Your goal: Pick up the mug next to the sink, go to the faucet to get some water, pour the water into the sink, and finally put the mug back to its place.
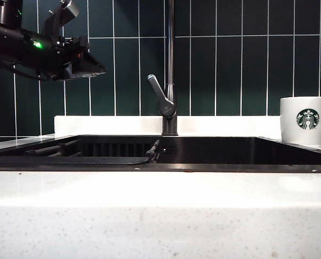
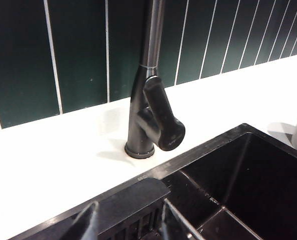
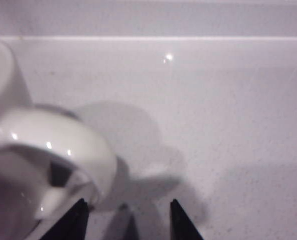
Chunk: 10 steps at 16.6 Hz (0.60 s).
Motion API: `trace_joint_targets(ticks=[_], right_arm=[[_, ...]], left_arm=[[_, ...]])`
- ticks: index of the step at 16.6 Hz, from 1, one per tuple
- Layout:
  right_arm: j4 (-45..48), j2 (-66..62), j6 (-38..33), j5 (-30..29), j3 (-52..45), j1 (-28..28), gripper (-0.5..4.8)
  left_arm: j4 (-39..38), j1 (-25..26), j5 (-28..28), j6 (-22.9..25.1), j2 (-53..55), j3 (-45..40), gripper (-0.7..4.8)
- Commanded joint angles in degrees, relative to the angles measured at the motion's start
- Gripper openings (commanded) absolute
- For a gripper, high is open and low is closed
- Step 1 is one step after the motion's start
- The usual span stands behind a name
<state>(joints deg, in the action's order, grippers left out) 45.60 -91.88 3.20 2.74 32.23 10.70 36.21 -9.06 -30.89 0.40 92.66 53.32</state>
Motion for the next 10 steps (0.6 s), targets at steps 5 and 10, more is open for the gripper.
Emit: trace_joint_targets(ticks=[5, 10], right_arm=[[2.8, -4.4, -0.2, -3.2, 4.7, -0.1, 2.21], [2.4, -6.6, -0.2, -4.5, 8.8, 0.0, 2.21]], left_arm=[[0.7, -0.2, -0.4, 0.0, -0.2, 0.1, 1.57], [0.5, -0.2, -0.4, 0.0, -0.2, 0.1, 1.57]])
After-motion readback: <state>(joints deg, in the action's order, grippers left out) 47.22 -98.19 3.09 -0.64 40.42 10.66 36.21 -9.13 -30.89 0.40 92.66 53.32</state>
